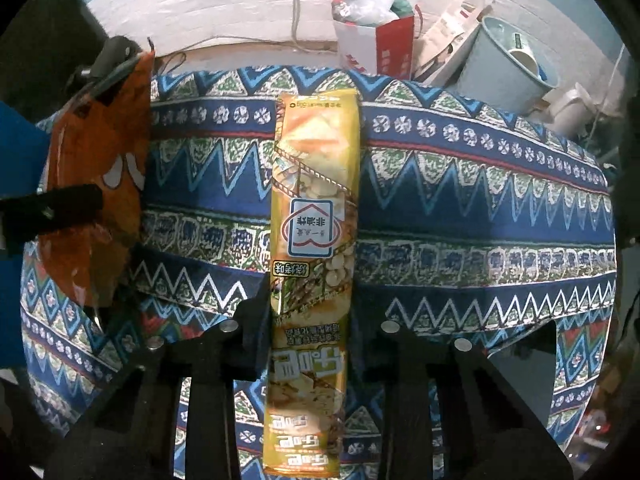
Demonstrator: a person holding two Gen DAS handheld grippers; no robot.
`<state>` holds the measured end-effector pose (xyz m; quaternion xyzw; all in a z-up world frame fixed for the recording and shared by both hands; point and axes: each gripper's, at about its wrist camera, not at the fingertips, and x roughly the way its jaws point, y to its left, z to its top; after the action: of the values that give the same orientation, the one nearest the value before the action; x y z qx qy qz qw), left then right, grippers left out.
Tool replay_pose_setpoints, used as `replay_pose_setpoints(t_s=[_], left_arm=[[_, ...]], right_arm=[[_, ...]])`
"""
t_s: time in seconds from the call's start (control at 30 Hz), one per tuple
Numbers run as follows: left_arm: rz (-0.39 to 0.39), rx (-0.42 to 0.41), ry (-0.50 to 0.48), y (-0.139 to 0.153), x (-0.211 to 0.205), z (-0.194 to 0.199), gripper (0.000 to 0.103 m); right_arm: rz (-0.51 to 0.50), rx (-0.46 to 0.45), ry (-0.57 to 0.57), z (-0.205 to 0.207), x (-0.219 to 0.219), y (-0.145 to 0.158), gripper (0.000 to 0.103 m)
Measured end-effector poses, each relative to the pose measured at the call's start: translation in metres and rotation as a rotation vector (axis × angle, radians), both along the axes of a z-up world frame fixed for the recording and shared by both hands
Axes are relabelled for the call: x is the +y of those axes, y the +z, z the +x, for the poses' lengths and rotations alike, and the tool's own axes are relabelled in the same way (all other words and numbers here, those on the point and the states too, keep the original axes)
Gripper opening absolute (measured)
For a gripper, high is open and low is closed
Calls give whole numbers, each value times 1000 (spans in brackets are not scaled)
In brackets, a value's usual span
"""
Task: Organize snacks
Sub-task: 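Grasp the long yellow snack bar with the right tool while the left tool grasps the orange-red bag, then lift both held snacks and carry them over the cardboard box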
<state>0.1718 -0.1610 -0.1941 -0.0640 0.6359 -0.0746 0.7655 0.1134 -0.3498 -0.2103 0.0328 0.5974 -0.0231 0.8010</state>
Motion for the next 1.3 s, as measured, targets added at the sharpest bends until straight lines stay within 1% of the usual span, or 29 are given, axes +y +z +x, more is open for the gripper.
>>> replay_pose_setpoints(t_s=[0.03,0.1,0.17,0.23,0.3,0.47,0.63,0.77,0.93,1.1,1.3], left_arm=[[-7,-10,-3,0,1,0,86],[-18,-39,-24,1,1,-3,76],[-9,-61,-62,5,-2,-5,60],[12,-85,-108,10,-5,-7,53],[37,-99,-130,14,-6,-10,50],[49,-111,-131,20,2,-19,48],[82,-167,-151,38,9,-32,48],[90,-208,-164,55,18,-44,48],[130,-259,-191,72,29,-62,48],[119,-281,-194,91,43,-76,48],[137,-369,-198,122,59,-95,48]], right_arm=[[1,-4,1,1,0,1,29],[-3,-14,13,1,1,6,29],[-11,-25,27,2,4,10,29],[-21,-38,41,2,6,16,29],[-21,-47,47,4,9,21,29],[-11,-66,45,6,11,33,29],[-1,-89,51,2,16,43,29],[3,-103,55,-2,22,52,29],[-3,-139,79,-11,33,71,29],[1,-170,105,-21,47,90,29],[16,-222,154,-30,71,118,29]])
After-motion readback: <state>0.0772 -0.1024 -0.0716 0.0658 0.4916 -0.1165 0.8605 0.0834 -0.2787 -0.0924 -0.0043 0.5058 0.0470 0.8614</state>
